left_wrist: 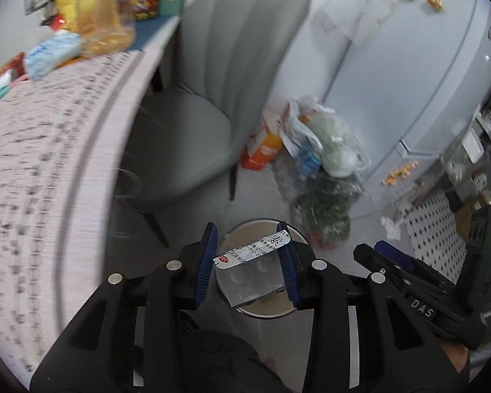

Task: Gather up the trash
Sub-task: 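Carry both items over the white bin and open the right tool to drop the box, then open the left tool to drop the blister pack into the bin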

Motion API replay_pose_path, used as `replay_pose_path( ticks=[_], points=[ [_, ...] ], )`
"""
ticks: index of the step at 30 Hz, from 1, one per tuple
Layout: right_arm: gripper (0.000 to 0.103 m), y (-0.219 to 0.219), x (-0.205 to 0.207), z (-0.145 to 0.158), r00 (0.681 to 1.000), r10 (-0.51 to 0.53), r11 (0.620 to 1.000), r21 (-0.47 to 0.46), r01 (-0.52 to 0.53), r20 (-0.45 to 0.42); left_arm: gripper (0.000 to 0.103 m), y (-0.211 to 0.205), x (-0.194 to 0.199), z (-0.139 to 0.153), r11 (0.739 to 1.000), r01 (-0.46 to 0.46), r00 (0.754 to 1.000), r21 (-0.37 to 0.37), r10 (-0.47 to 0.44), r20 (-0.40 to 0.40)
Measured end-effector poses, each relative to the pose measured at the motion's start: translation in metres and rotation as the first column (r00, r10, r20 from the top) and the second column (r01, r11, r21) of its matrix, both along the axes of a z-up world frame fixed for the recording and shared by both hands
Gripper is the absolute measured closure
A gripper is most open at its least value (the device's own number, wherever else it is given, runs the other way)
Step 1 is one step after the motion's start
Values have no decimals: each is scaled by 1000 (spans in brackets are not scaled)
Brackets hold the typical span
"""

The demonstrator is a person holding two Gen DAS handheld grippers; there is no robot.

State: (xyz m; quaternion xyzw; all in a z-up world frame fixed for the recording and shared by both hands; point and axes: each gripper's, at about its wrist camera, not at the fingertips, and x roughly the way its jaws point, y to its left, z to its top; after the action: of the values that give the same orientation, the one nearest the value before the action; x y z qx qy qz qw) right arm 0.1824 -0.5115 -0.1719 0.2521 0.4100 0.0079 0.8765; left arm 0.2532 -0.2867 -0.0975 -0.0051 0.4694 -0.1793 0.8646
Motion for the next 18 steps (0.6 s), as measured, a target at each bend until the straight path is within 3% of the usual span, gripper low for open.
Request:
replay_pose_path(
  ticks=[7, 8, 9, 10, 14, 18],
  points=[
    [40, -39, -21, -9, 997, -79, 997, 17, 79, -10, 65, -42, 7, -27, 996, 79, 995, -39, -82, -64],
    [40, -42, -23, -9, 996, -85, 996, 17, 85, -9, 51, -45, 7, -29, 995, 85, 994, -55, -89, -66],
    [40, -44, -25, -9, 996, -89, 996, 17, 89, -8, 26, -47, 8, -30, 994, 88, 993, -72, -93, -69],
    [40, -47, -27, -9, 996, -91, 996, 17, 91, -7, 19, -48, 7, -30, 993, 80, 995, -87, -85, -58],
    [39, -49, -29, -9, 996, -90, 996, 17, 90, -8, 9, -43, 5, -28, 995, 56, 997, -80, -59, -43],
    [34, -39, -27, -8, 997, -76, 997, 18, 76, -7, 7, -25, 4, -20, 998, 16, 1000, -62, -17, -26]
  ],
)
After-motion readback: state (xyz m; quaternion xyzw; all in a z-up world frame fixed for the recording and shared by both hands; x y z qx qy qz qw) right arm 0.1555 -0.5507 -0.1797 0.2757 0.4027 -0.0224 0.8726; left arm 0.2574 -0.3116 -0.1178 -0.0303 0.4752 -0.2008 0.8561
